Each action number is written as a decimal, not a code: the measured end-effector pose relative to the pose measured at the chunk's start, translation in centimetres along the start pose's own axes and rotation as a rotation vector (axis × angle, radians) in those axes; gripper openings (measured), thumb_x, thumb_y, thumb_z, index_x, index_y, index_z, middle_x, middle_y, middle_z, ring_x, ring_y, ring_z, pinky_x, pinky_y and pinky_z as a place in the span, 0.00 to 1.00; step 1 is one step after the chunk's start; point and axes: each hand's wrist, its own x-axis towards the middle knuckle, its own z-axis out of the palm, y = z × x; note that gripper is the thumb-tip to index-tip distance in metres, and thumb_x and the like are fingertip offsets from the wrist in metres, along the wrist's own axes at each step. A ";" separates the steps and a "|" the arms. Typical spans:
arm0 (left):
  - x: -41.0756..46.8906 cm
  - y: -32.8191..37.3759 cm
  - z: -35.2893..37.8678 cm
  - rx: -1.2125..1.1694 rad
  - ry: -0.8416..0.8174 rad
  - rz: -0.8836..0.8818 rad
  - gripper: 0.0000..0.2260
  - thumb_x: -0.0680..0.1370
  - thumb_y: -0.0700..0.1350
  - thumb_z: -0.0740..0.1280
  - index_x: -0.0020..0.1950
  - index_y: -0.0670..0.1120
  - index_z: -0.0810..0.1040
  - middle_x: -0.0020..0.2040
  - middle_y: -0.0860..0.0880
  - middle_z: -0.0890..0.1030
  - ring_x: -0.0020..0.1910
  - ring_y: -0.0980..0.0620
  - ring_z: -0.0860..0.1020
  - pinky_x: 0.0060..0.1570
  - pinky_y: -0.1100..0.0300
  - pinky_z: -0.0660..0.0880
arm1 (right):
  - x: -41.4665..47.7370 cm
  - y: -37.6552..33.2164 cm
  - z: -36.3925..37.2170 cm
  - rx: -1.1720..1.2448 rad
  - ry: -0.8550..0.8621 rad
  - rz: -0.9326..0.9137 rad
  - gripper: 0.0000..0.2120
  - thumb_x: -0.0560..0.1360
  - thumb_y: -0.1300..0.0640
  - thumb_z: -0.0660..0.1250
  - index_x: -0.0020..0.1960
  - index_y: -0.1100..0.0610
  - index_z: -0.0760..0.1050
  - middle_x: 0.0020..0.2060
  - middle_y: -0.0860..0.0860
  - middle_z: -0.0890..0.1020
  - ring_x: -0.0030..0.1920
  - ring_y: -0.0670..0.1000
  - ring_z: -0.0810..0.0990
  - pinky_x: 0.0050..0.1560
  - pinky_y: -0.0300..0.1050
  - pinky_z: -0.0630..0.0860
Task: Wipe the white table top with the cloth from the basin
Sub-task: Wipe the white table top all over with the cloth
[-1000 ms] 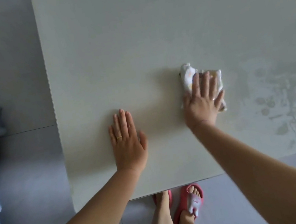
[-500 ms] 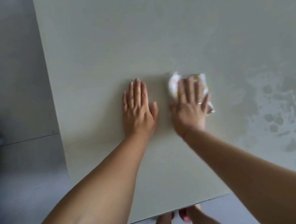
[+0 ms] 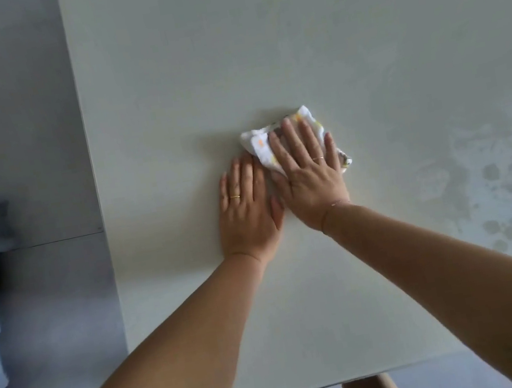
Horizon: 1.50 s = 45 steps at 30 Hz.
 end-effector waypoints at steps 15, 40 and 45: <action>0.1 -0.1 -0.4 -0.030 0.002 0.010 0.27 0.77 0.48 0.53 0.73 0.37 0.64 0.74 0.40 0.65 0.74 0.41 0.62 0.72 0.45 0.59 | 6.6 3.6 -2.4 -0.092 -0.048 -0.340 0.25 0.80 0.46 0.52 0.76 0.48 0.54 0.76 0.51 0.55 0.76 0.55 0.50 0.74 0.58 0.45; 15.1 1.0 -1.4 -0.019 0.084 -0.160 0.28 0.78 0.52 0.49 0.75 0.39 0.60 0.75 0.40 0.62 0.76 0.43 0.58 0.74 0.49 0.50 | 18.0 7.3 -5.3 -0.093 -0.059 -0.353 0.26 0.80 0.46 0.48 0.77 0.46 0.48 0.77 0.48 0.50 0.77 0.52 0.45 0.74 0.55 0.39; 15.2 1.2 -1.5 -0.033 0.108 -0.175 0.28 0.77 0.50 0.52 0.75 0.39 0.60 0.76 0.42 0.60 0.76 0.44 0.58 0.74 0.49 0.53 | 22.3 11.1 -6.7 0.014 0.088 0.231 0.26 0.80 0.48 0.49 0.77 0.47 0.49 0.77 0.49 0.50 0.77 0.51 0.45 0.74 0.56 0.39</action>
